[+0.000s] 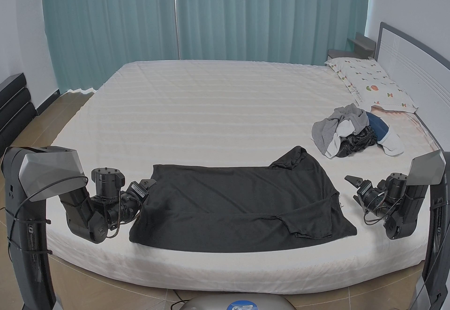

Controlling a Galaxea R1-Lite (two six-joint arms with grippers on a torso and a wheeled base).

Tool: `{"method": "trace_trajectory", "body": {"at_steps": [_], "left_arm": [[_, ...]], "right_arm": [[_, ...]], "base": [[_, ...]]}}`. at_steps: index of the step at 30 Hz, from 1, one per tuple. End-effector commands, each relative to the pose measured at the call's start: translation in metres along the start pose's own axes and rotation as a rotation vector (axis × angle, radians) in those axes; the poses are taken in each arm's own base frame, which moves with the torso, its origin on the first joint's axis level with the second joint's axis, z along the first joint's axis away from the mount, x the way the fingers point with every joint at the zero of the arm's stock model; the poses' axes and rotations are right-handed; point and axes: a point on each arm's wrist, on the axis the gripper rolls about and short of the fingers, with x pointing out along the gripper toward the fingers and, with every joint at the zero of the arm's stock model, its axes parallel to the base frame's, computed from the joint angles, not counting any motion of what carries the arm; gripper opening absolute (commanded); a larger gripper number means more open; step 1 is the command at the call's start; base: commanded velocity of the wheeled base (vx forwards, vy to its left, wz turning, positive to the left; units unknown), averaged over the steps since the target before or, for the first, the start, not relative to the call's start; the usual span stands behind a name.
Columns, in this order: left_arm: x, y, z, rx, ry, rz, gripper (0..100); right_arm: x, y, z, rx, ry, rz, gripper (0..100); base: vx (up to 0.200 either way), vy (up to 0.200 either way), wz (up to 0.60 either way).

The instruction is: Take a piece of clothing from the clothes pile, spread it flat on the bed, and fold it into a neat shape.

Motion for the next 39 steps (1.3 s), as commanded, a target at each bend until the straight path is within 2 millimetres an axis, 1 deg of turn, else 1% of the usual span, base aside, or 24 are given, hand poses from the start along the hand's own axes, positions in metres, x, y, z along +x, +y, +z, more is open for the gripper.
{"method": "trace_trajectory", "body": {"at_steps": [1, 3, 8, 12, 18, 22, 30, 31, 32, 33, 35, 36, 37, 38, 39], "left_arm": [[-0.003, -0.002, 0.006, -0.010, -0.016, -0.010, 100], [-0.003, 0.001, 0.011, -0.017, -0.023, -0.007, 100], [-0.002, 0.001, 0.012, -0.018, -0.027, -0.008, 100], [0.002, -0.003, 0.015, -0.011, -0.053, -0.029, 100], [0.005, -0.002, 0.014, -0.011, -0.052, -0.030, 100], [0.014, -0.003, 0.013, -0.003, -0.057, -0.038, 100], [0.024, -0.008, 0.027, -0.005, -0.102, -0.058, 100], [0.029, -0.012, 0.029, 0.017, -0.115, -0.075, 100], [0.032, -0.012, 0.030, 0.035, -0.120, -0.074, 100], [0.040, -0.012, 0.032, 0.092, -0.140, -0.069, 100], [0.045, -0.015, 0.035, 0.133, -0.158, -0.069, 100], [0.053, -0.019, 0.039, 0.175, -0.178, -0.063, 100], [0.066, -0.020, 0.040, 0.193, -0.165, -0.038, 100], [0.070, -0.021, 0.040, 0.194, -0.157, -0.032, 100], [0.079, -0.024, 0.040, 0.200, -0.140, -0.015, 100]], "right_arm": [[0.000, 0.000, -0.001, -0.004, 0.000, 0.004, 100], [0.000, 0.000, -0.001, -0.005, 0.000, 0.004, 100], [0.001, 0.000, -0.002, -0.008, 0.003, 0.003, 100], [0.001, -0.001, -0.003, -0.008, 0.005, -0.002, 100], [0.001, 0.000, -0.004, -0.009, 0.008, 0.001, 100], [0.002, 0.000, -0.005, -0.010, 0.009, 0.001, 100], [0.001, 0.000, -0.006, -0.010, 0.012, -0.004, 100], [0.001, 0.000, -0.007, -0.010, 0.013, -0.005, 100], [0.000, 0.000, -0.007, -0.011, 0.013, -0.007, 100], [0.001, 0.001, -0.008, -0.012, 0.016, -0.005, 100], [0.001, 0.001, -0.008, -0.012, 0.016, -0.005, 100], [0.001, 0.001, -0.008, -0.012, 0.016, -0.005, 100], [0.001, 0.000, -0.009, -0.012, 0.019, -0.007, 100], [0.001, 0.000, -0.009, -0.012, 0.019, -0.007, 100], [0.001, 0.000, -0.009, -0.012, 0.018, -0.008, 100]], "base": [[0.200, 0.000, 0.00], [0.200, 0.000, 0.00], [0.200, 0.000, 0.00], [0.200, 0.000, 0.00], [0.000, 0.000, 0.00], [0.000, 0.000, 0.00], [0.000, 0.000, 0.00], [0.000, 0.000, 0.00], [0.000, 0.000, 0.00], [0.000, 0.000, 0.00], [0.000, 0.000, 0.00], [0.000, 0.000, 0.00], [0.000, 0.000, 0.00], [0.000, 0.000, 0.00], [0.000, 0.000, 0.00]]}}
